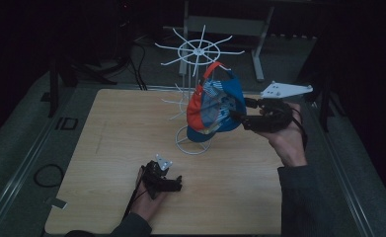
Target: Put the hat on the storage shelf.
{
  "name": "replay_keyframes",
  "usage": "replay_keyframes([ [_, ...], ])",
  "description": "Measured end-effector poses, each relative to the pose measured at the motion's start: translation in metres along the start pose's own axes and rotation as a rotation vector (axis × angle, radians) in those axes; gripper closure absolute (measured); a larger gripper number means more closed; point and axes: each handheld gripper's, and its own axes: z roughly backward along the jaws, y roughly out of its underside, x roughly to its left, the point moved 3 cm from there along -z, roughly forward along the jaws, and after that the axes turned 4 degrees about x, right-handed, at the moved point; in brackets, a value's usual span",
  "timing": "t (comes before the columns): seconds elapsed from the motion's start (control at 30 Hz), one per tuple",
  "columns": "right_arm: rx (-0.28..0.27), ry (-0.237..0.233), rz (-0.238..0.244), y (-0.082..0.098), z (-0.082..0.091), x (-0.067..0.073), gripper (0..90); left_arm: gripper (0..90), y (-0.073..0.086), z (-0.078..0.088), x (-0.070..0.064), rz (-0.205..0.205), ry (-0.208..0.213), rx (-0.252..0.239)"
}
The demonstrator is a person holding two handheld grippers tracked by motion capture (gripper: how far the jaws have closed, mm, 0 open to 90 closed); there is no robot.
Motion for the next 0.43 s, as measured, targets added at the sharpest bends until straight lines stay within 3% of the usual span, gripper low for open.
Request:
replay_keyframes([
  [0.3, 0.006, 0.018, -0.044, 0.025, 0.001, 0.004, 27.6, 1.9, 0.0, 0.0, 0.0, 0.0, -0.001, -0.002],
  [0.43, -0.002, 0.074, -0.075, 0.042, 0.003, 0.003, 24.6, 1.9, 0.0, 0.0, 0.0, 0.0, 0.0, -0.001],
])
